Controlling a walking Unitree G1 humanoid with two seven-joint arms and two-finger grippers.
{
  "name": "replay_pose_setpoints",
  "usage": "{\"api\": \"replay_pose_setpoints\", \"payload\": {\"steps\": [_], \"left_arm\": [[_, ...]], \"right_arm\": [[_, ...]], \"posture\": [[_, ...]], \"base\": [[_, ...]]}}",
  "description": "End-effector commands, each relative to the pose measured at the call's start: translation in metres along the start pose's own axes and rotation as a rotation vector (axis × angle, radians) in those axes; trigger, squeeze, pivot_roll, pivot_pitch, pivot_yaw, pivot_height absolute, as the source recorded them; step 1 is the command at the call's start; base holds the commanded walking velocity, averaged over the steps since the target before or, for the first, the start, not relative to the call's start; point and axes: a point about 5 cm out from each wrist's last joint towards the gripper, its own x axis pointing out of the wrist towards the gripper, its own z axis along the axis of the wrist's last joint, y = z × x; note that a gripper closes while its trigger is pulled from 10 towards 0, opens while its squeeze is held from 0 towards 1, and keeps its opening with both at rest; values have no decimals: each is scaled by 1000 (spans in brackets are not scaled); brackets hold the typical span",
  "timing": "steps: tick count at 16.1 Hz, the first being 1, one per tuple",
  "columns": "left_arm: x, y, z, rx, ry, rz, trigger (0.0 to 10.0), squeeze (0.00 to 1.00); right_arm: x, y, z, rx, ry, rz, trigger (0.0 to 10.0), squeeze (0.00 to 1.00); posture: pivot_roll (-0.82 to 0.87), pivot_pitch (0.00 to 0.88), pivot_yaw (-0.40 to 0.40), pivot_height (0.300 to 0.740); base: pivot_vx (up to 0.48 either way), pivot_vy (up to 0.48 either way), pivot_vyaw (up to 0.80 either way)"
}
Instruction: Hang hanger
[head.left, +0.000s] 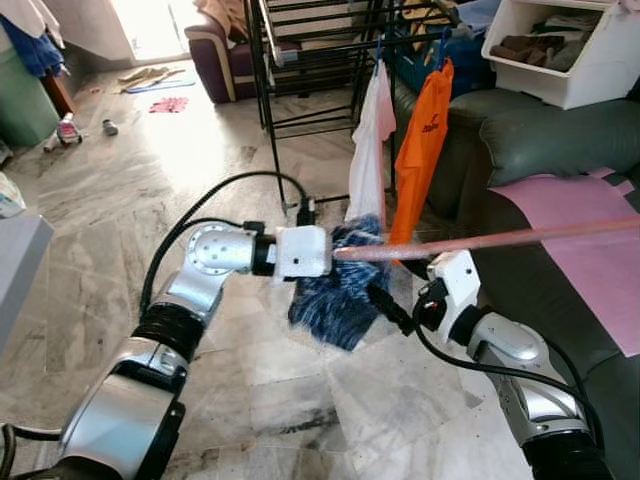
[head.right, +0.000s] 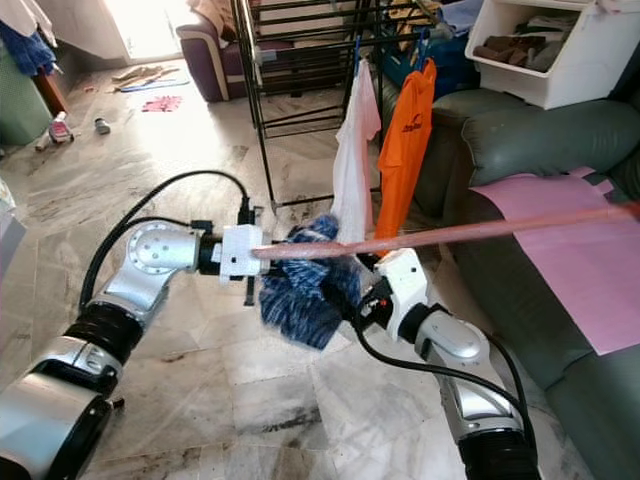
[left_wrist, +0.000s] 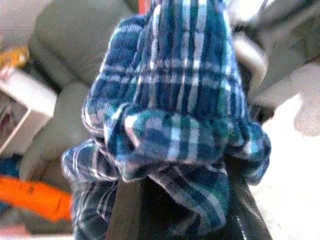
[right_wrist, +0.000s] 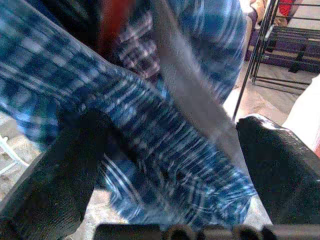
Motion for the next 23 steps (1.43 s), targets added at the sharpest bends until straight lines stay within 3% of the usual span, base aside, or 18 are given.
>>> {"api": "replay_pose_setpoints", "payload": {"steps": [1, 4, 8, 10, 11, 13, 15, 23], "left_arm": [[0, 1, 7, 20, -35, -17, 0, 0], [-2, -4, 3, 28, -9, -39, 0, 0], [-13, -7, -7, 31, 63, -38, 0, 0], [-18, -4, -12, 38, 108, -21, 0, 0], [-18, -3, -12, 39, 109, -19, 0, 0], [-17, -2, -10, 49, 102, -24, 0, 0], [-15, -4, -8, 52, 85, -35, 0, 0], [-8, -8, 3, 8, 6, -48, 0, 0]], "right_arm": [[1, -3, 0, -8, -1, -18, 10000, 0], [1, -5, 4, -5, -18, -25, 10000, 0], [-12, -7, 8, 31, -18, 42, 10000, 0], [-33, 1, 9, 144, 23, 240, 10000, 0], [-37, -3, 6, 136, 49, 234, 10000, 0], [-40, -20, -7, 25, 154, 120, 10000, 0], [-37, -26, -13, -18, 182, 35, 10000, 0], [-22, -33, -4, -176, 73, -65, 10000, 0]], "posture": [[-35, 0, 69, 740], [-27, 0, 68, 740], [-30, 0, 67, 740], [-30, 0, 67, 740], [-30, 0, 67, 740], [-36, 2, 69, 740], [-33, 6, 67, 740], [-26, 13, 59, 740]], "base": [[0, 0, 0], [0, 0, 0], [0, 0, 0], [0, 0, 0], [0, 0, 0], [0, 0, 0], [0, 0, 0], [0, 0, 0]]}}
